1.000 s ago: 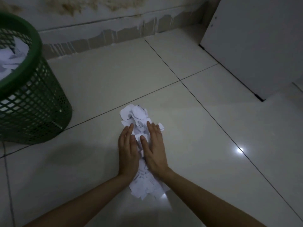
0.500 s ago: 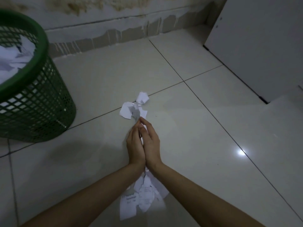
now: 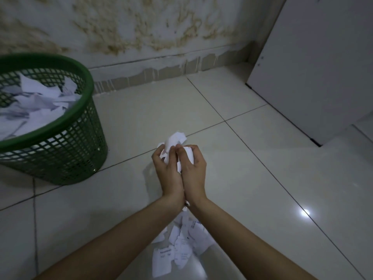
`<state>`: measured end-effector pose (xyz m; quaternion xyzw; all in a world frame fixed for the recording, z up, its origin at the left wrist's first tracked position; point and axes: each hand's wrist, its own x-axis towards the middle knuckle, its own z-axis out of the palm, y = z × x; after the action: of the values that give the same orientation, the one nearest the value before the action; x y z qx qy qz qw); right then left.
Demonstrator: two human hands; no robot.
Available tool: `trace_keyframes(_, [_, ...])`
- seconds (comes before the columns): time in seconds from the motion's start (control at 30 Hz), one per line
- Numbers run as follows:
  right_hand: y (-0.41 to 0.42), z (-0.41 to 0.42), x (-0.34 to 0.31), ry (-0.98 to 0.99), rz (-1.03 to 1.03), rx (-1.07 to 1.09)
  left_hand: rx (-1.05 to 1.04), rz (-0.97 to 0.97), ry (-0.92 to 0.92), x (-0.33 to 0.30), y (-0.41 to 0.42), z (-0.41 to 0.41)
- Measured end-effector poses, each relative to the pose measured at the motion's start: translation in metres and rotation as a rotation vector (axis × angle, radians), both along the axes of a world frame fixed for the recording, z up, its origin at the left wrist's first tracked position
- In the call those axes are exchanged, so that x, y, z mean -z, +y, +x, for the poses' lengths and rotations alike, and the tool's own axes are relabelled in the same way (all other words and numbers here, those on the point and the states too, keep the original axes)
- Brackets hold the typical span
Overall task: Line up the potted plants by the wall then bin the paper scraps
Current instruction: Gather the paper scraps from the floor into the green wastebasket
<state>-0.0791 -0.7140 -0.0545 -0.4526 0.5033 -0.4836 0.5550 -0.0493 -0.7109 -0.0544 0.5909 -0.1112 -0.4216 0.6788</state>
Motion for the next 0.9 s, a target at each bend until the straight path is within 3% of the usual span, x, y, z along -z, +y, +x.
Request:
trace_keyframes(0.47, [-0.010, 0.024, -0.074, -0.082, -0.124, -0.150, -0.053, -0.244, -0.090, -0.080, -0.002, 0.021])
trace_keyframes(0.77, [-0.029, 0.130, -0.158, -0.161, -0.346, -0.417, -0.350, -0.422, -0.224, -0.162, -0.018, 0.123])
trace_keyframes(0.9, [-0.031, 0.196, -0.183, -0.084, -0.427, -0.523, -0.503, -0.383, -0.332, -0.184, -0.019, 0.191])
